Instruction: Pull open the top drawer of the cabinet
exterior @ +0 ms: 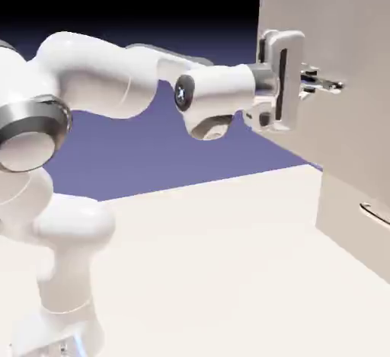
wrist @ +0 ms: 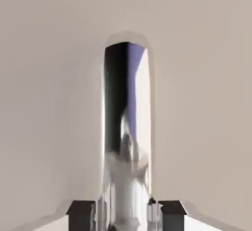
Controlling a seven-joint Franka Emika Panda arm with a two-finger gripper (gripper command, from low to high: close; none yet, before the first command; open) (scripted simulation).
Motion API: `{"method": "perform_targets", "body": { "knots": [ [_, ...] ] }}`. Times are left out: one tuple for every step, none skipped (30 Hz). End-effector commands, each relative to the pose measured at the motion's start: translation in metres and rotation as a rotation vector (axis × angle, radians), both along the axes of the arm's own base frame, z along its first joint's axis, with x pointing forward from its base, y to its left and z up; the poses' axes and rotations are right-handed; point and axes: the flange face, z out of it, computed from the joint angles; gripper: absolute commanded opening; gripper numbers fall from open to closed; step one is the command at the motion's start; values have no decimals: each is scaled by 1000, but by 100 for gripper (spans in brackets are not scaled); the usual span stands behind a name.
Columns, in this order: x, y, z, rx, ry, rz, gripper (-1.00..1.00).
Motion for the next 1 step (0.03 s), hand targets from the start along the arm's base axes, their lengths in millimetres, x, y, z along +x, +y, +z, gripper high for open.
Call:
{"method": "perform_targets", "body": {
  "knots": [
    [-10,0,0,2,0,1,100]
  ]
}}
